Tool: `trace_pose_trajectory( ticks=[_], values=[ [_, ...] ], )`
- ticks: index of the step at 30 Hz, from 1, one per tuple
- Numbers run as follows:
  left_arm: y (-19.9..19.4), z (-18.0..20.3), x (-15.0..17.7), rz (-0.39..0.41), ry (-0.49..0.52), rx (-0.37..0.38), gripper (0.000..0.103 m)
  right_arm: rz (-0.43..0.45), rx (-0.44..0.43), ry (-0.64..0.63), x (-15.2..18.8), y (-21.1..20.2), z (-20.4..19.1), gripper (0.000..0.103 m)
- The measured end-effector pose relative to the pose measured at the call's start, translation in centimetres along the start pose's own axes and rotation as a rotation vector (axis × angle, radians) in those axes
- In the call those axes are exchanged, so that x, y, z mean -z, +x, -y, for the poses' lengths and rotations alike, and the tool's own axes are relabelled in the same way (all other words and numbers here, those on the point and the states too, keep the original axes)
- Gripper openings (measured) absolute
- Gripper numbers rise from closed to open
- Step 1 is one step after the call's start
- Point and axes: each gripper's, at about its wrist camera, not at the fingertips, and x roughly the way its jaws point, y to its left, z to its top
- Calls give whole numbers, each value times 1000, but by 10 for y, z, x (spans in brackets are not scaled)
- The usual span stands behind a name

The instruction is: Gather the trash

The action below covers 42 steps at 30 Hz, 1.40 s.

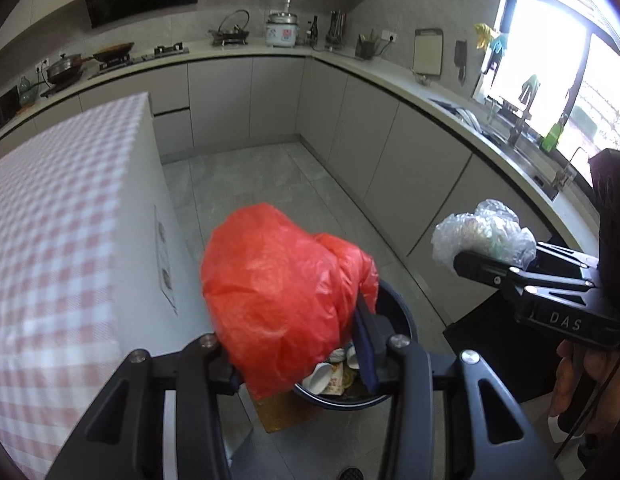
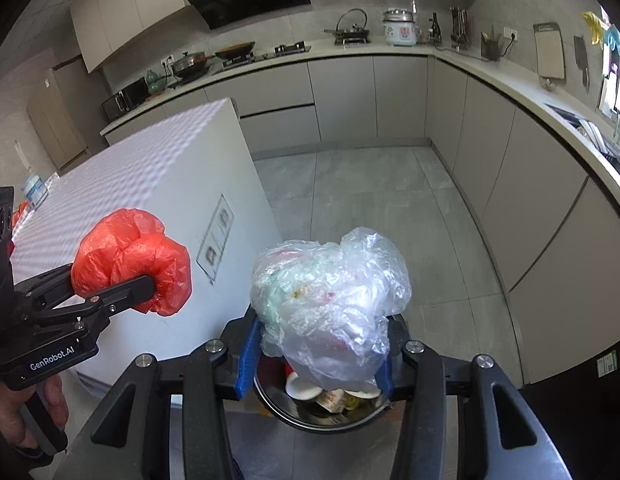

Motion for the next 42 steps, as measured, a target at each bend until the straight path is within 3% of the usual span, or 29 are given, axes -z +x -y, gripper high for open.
trace_pose_trajectory(
  ticks=[9, 19, 20, 21, 22, 23, 24, 25, 34, 42],
  values=[
    [42, 23, 27, -75, -9, -5, 45, -113, -33, -64, 40, 45, 29, 49],
    [84, 27, 57, -181, -34, -35, 48, -221, -72, -169, 74, 94, 29, 51],
    [88, 27, 59, -187, -42, -37, 53, -229, -72, -184, 77, 101, 29, 56],
    [92, 25, 60, -192, -54, -47, 68, -238, -68, -195, 79, 107, 30, 64],
    [93, 23, 61, -187, -66, -77, 75, -244, -41, -212, 82, 114, 32, 94],
    [94, 22, 61, -177, -81, -109, 87, -247, -1, -222, 78, 120, 33, 103],
    [92, 19, 63, -169, -96, -126, 98, -256, 43, -220, 79, 123, 39, 103],
    [89, 17, 64, -164, -111, -136, 103, -273, 69, -207, 79, 125, 45, 103],
    [82, 33, 72, -164, -83, -175, 103, -238, 134, -103, 73, 103, 83, 103],
    [65, 40, 65, -138, -64, -174, 103, -200, 123, -65, 76, 82, 79, 103]
  ],
)
